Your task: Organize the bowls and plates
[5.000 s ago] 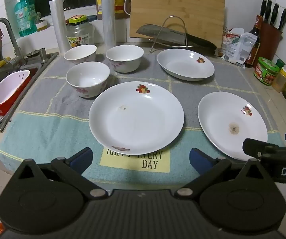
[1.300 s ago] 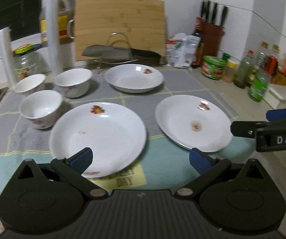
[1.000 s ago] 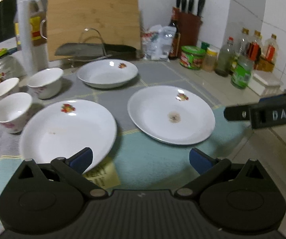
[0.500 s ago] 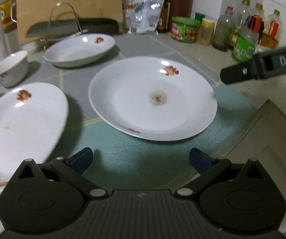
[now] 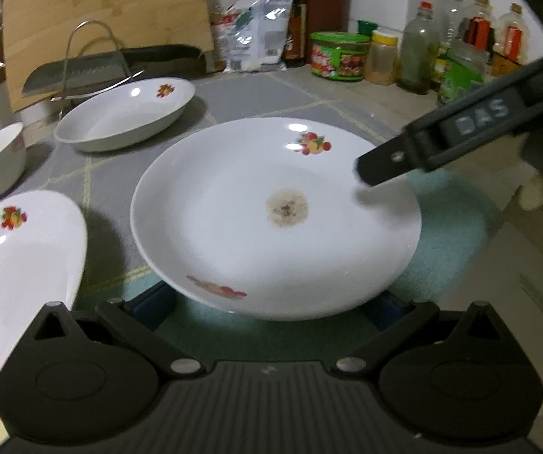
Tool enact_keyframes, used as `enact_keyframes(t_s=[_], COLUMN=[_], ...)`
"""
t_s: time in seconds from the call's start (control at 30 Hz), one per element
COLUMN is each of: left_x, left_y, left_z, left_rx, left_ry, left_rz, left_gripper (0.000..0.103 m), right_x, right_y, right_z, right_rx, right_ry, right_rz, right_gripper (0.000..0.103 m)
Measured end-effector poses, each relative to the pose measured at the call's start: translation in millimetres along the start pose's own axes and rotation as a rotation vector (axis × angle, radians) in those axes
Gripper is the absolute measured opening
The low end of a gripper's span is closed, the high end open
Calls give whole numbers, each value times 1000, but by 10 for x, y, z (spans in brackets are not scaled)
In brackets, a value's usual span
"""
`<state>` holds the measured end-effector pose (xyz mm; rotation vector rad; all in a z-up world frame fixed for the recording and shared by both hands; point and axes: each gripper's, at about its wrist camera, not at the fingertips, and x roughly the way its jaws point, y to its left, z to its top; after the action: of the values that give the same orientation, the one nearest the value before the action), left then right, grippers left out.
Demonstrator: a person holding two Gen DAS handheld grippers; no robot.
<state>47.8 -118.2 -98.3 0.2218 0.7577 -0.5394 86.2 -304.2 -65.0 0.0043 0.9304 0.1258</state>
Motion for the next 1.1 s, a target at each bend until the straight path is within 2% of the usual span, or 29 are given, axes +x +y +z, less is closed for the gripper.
enact_keyframes(t_s=[0.13, 0.33, 0.6, 1.1], left_x=[-3, -5, -22, -26], left_y=[9, 3, 18, 16], left_z=[-38, -16, -66, -91], left_rx=[13, 3, 7, 5], left_ry=[-39, -28, -55, -86], left_rz=[-15, -4, -12, -7], left_gripper=[103, 103, 103, 103], right_x=[173, 371, 501, 446], right_y=[44, 76, 91, 29], right_z=[68, 139, 208, 124], right_rx=[-49, -103, -133, -196], right_ry=[29, 77, 142, 101], right_rz=[41, 82, 84, 133], right_gripper=[103, 103, 103, 103])
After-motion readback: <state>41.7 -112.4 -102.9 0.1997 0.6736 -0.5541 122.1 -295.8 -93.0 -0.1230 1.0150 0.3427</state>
